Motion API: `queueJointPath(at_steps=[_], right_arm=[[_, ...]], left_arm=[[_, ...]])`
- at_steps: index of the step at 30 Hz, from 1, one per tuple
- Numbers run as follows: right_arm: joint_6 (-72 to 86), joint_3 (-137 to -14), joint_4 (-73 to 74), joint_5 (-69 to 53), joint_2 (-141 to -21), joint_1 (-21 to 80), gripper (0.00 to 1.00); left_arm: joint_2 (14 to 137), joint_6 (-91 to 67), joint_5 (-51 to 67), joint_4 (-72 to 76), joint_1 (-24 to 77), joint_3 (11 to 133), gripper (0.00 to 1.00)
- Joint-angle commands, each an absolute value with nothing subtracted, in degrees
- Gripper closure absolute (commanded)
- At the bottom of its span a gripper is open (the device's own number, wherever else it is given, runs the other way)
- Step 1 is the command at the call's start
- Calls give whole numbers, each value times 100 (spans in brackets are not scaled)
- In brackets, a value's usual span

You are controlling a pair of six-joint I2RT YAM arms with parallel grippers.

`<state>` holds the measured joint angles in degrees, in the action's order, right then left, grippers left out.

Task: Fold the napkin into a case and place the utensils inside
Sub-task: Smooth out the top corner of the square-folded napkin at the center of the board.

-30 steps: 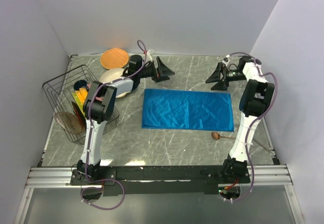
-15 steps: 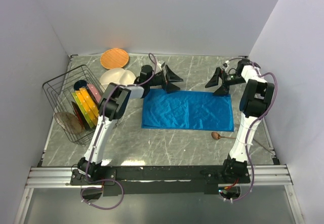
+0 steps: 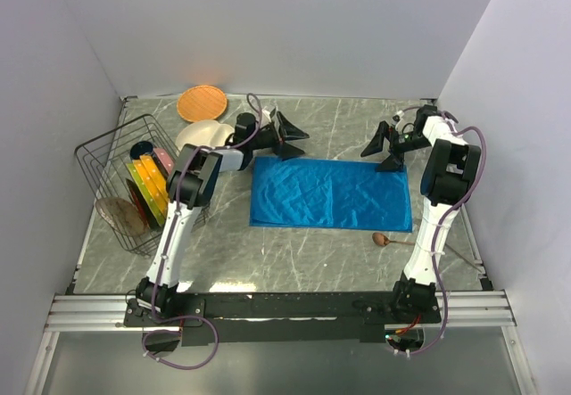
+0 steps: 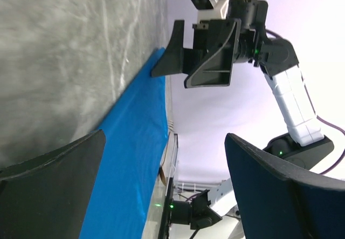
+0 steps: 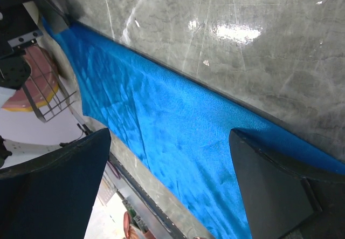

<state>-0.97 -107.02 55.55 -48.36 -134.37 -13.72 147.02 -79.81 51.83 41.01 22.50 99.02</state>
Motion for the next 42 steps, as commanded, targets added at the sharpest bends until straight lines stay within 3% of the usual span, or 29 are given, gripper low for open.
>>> queueJointPath(at_steps=[1,24,36,42], right_arm=[[-220,-10784,5379,-3920,-13667,-1362,0],[-211,-10749,5353,-3841,-13720,-1362,0],[-290,-10758,5396,-3911,-13685,-1354,0],[-98,-10846,5109,-5929,-13106,-1310,0]], left_arm=[[14687,-7778,5361,4069,2136,9826,1],[14036,-6988,5669,3973,1459,8649,1],[13843,-6820,5765,4191,1266,8613,1],[13562,-6776,5924,4307,1503,8736,1]])
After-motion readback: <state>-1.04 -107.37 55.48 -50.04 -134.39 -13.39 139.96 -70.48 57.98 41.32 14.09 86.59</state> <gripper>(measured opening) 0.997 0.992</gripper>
